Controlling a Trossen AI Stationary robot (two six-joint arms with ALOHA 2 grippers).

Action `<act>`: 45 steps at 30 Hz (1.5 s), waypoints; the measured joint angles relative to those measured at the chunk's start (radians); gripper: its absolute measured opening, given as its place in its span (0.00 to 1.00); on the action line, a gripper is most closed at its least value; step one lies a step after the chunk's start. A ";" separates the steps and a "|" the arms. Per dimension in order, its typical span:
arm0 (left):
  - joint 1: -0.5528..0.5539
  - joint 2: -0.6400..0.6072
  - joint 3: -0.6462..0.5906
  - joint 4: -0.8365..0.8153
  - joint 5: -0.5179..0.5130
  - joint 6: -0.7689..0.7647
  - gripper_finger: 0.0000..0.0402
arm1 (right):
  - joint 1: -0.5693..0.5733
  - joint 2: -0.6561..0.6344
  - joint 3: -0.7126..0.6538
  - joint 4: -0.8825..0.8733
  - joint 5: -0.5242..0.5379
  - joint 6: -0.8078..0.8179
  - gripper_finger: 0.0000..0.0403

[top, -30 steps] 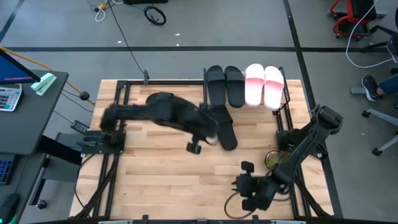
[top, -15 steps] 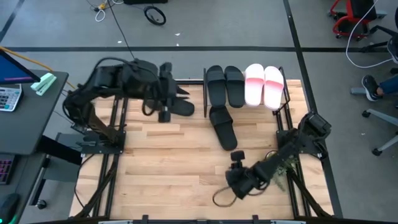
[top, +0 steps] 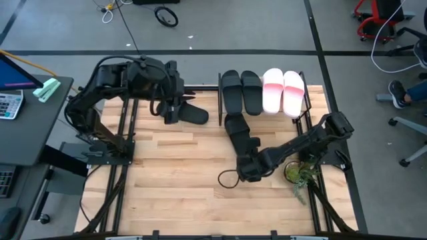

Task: Pick and place slides into the shelf
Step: Put the black slide under the shelf

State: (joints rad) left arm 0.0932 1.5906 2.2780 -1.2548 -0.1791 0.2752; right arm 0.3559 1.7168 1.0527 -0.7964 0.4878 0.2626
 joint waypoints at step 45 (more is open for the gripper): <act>0.017 0.000 0.001 0.051 0.000 0.052 0.08 | -0.095 0.007 -0.069 0.282 0.100 -0.274 0.05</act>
State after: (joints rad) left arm 0.1104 1.5906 2.2787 -1.2040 -0.1791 0.3267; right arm 0.2605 1.7241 0.9839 -0.5144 0.5878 -0.0117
